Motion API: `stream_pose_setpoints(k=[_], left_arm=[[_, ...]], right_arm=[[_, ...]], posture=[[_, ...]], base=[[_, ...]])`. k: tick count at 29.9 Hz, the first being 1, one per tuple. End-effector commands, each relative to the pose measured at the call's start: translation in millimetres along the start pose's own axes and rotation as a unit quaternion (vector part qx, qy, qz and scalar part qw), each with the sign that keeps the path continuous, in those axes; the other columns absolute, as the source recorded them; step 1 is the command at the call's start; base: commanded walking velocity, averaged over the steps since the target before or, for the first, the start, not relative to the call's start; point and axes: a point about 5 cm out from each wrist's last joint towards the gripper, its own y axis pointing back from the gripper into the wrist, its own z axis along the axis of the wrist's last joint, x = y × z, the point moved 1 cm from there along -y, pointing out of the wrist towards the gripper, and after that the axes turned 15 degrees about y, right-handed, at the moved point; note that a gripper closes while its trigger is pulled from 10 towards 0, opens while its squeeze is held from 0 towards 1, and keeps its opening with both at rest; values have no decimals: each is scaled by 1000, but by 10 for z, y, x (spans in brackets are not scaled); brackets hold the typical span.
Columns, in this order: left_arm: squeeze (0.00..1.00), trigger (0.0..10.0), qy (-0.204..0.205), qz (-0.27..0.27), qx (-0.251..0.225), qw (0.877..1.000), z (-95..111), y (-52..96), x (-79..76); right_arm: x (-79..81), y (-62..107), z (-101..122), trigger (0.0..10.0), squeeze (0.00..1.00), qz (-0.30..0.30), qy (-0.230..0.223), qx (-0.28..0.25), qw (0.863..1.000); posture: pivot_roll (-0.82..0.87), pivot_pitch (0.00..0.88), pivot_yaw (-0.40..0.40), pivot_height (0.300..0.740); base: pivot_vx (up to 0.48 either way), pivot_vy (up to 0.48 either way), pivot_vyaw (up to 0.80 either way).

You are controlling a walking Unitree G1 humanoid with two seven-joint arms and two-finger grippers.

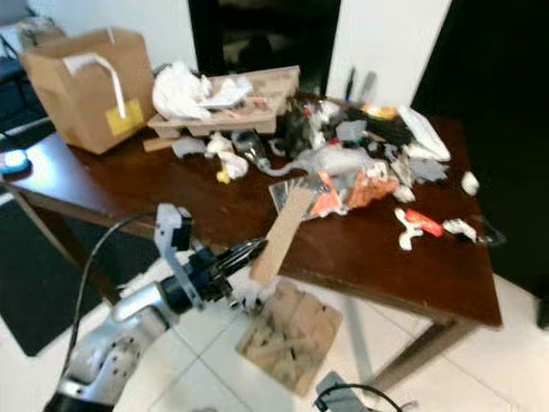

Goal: Picking trash to rubbish bin

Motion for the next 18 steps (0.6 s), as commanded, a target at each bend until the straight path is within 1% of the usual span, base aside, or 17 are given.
stream_pose_setpoints(k=[1, 11, 18], left_arm=[[0, 10000, -1, 6, 5, 1000, -31, 14, 8], [0, 10000, -2, 0, 6, 1000, -35, -13, -11], [0, 10000, -2, -6, 6, 1000, -26, -39, -23]], right_arm=[[89, 4, -65, 10000, 0, 14, -7, 12, 1000], [83, 3, -67, 10000, 0, 14, -11, 15, 1000], [87, 5, -78, 10000, 0, 14, -25, 17, 999]], posture=[[240, 82, -80, 740], [236, 83, -78, 740], [227, 82, -75, 740]], base=[[-345, 0, 0], [-349, 0, 0], [-349, 0, 0]])
